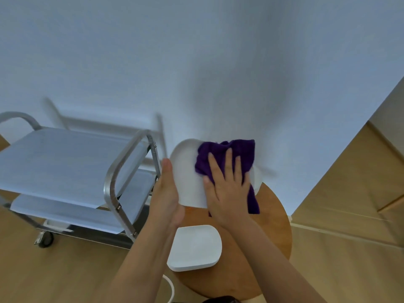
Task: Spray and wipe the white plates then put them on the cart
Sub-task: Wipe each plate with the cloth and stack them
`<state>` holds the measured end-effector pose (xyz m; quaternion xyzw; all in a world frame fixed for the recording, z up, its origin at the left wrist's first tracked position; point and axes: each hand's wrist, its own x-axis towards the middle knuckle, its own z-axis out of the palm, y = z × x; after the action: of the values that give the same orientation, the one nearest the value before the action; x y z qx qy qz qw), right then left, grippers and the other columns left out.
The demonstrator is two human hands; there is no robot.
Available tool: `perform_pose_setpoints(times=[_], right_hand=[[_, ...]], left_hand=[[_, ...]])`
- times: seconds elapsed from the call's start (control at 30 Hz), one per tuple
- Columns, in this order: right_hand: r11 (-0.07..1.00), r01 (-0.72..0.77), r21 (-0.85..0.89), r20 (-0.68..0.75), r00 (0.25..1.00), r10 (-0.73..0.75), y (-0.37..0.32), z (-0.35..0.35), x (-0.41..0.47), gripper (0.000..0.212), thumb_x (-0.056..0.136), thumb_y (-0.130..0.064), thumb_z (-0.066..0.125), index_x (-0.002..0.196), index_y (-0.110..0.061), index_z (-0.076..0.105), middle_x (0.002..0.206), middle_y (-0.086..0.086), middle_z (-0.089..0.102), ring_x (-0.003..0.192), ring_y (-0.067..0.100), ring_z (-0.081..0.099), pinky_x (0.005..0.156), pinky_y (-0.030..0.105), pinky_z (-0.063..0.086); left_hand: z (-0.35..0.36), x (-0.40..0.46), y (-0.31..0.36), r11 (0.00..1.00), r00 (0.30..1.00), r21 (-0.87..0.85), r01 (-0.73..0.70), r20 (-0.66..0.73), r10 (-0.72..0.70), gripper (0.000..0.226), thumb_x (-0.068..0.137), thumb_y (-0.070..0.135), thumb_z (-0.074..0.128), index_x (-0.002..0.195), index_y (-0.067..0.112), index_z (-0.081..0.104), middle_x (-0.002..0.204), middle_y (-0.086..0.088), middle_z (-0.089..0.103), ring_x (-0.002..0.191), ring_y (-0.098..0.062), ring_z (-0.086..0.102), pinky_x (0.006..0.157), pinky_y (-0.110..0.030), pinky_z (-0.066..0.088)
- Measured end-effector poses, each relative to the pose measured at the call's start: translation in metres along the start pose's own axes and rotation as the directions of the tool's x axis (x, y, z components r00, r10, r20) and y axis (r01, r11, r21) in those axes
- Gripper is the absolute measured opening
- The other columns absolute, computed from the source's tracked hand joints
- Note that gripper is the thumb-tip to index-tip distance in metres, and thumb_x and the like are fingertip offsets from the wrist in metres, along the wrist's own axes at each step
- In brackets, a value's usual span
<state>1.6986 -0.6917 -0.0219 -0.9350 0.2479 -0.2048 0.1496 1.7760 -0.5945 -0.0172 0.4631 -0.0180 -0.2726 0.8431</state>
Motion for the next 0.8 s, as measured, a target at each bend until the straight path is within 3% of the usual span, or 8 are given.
perform_pose_setpoints(times=[0.1,0.27,0.4,0.53,0.6,0.67,0.73,0.8], right_hand=[[0.993,0.062,0.096,-0.018,0.998,-0.061,-0.023,0.011,0.004,0.051,0.088,-0.052,-0.002,0.136,-0.044,-0.014,0.146,-0.008,-0.026,0.145,0.023,-0.011,0.115,0.046,0.0],[0.939,0.274,0.209,-0.038,0.961,-0.273,-0.052,0.012,0.0,0.053,0.094,-0.042,0.011,0.147,-0.035,0.012,0.152,-0.012,-0.004,0.143,0.01,-0.008,0.116,0.038,-0.005],[0.924,0.365,0.111,-0.047,0.931,-0.362,-0.04,0.011,-0.014,0.048,0.096,-0.037,0.024,0.14,-0.026,0.041,0.152,-0.001,0.032,0.141,0.021,0.025,0.113,0.042,0.014],[0.893,0.45,0.016,-0.04,0.893,-0.449,0.002,0.015,-0.021,0.045,0.094,-0.039,0.036,0.133,-0.026,0.052,0.146,0.002,0.042,0.137,0.024,0.035,0.111,0.043,0.025],[0.924,0.383,0.007,-0.064,0.922,-0.382,0.023,0.012,-0.023,0.045,0.093,-0.04,0.037,0.13,-0.024,0.056,0.145,0.004,0.043,0.136,0.029,0.034,0.109,0.045,0.027],[0.983,0.158,0.092,-0.089,0.985,-0.15,0.034,0.008,-0.023,0.047,0.094,-0.04,0.03,0.133,-0.025,0.053,0.15,0.005,0.034,0.14,0.034,0.024,0.11,0.048,0.021],[0.97,-0.093,0.226,-0.087,0.99,0.115,0.033,0.004,-0.022,0.042,0.099,-0.033,0.032,0.139,-0.028,0.042,0.155,0.004,0.017,0.142,0.035,0.016,0.114,0.042,0.016],[0.855,-0.241,0.459,-0.06,0.952,0.301,0.03,-0.003,-0.021,0.045,0.1,-0.023,0.042,0.144,-0.027,0.032,0.153,0.007,0.022,0.136,0.028,0.03,0.108,0.028,0.029]], left_hand=[[0.005,-0.004,0.003,1.0,0.999,-0.007,-0.03,0.041,0.03,0.057,0.084,0.059,0.046,0.119,0.017,0.063,0.112,-0.007,0.071,0.103,-0.017,0.068,0.071,-0.024,0.056],[0.001,-0.01,0.004,0.994,0.996,-0.063,-0.091,-0.003,0.091,0.043,0.084,0.061,0.047,0.087,0.032,0.078,0.103,-0.001,0.074,0.094,-0.013,0.071,0.064,-0.02,0.056],[-0.001,-0.007,0.012,0.994,0.988,-0.046,-0.096,-0.123,0.09,0.06,0.069,0.068,0.055,0.092,0.016,0.076,0.094,-0.007,0.075,0.09,-0.02,0.072,0.065,-0.026,0.058],[0.001,-0.001,0.015,0.998,0.978,-0.06,-0.034,-0.209,0.021,0.058,0.074,0.064,0.056,0.102,0.014,0.062,0.088,-0.009,0.075,0.083,-0.025,0.073,0.067,-0.036,0.059],[-0.004,0.005,0.021,1.0,0.979,0.007,-0.006,-0.204,0.007,0.061,0.08,0.069,0.049,0.112,0.019,0.062,0.109,-0.009,0.072,0.104,-0.027,0.067,0.092,-0.045,0.052],[-0.006,0.005,0.021,0.997,0.971,0.065,0.046,-0.237,-0.029,0.085,0.067,0.079,0.045,0.13,0.023,0.053,0.135,-0.004,0.057,0.126,-0.023,0.053,0.108,-0.046,0.04],[-0.007,0.001,0.011,0.995,0.959,0.067,0.077,-0.278,-0.055,0.085,0.065,0.081,0.043,0.13,0.028,0.053,0.136,-0.001,0.056,0.126,-0.023,0.052,0.107,-0.045,0.041],[-0.007,-0.007,0.0,0.996,0.964,0.021,0.087,-0.256,-0.079,0.059,0.08,0.075,0.04,0.114,0.031,0.06,0.12,-0.002,0.067,0.111,-0.025,0.062,0.097,-0.044,0.049]])
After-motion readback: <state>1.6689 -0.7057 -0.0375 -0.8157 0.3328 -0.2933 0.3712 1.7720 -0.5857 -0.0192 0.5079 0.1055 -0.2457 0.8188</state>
